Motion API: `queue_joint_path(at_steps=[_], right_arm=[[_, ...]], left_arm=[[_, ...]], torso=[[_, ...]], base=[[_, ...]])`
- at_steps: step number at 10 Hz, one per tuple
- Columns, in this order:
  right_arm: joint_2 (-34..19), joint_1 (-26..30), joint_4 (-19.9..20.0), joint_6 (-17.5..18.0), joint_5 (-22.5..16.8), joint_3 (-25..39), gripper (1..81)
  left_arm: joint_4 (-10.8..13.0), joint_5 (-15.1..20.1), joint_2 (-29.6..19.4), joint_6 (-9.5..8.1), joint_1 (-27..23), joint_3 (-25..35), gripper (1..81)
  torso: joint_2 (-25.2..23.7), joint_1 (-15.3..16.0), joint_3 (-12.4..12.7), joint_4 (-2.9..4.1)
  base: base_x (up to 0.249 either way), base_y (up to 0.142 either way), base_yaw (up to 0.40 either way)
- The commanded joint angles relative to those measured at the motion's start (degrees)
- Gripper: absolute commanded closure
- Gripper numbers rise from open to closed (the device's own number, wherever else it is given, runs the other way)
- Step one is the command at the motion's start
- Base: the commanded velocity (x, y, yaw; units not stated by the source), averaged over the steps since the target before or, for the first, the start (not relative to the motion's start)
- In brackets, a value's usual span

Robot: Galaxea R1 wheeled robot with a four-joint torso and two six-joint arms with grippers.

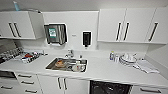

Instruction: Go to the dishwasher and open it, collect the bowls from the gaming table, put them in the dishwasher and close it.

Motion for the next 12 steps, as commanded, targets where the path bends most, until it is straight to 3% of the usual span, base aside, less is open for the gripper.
queue_joint_path(at_steps=[1,10,11,12], right_arm=[[-0.31,2.94,-0.44,-0.13,-1.46,0.04,81.1],[-1.1,2.94,0.08,0.13,-1.37,0.04,81.1],[-1.1,2.94,0.17,0.22,-1.29,0.04,81.1],[-1.19,3.03,0.26,0.22,-1.2,0.04,81.1]], left_arm=[[-0.24,2.12,-0.34,0.09,-2.91,0.46,81.1],[0.55,-0.6,-0.68,0.0,-2.04,0.98,81.1],[0.46,-0.69,-0.86,0.0,-2.04,1.16,81.1],[0.46,-0.69,-1.47,0.0,-2.03,1.77,81.1]], torso=[[0.0,0.0,0.0,0.0],[0.0,-0.02,0.0,0.0],[0.0,-0.02,-4.27,0.0],[0.0,-0.02,-5.65,0.0]], base=[[0.09,-0.062,0.0],[0.018,-0.007,0.0],[0.0,0.0,0.0],[0.0,0.0,0.0]])
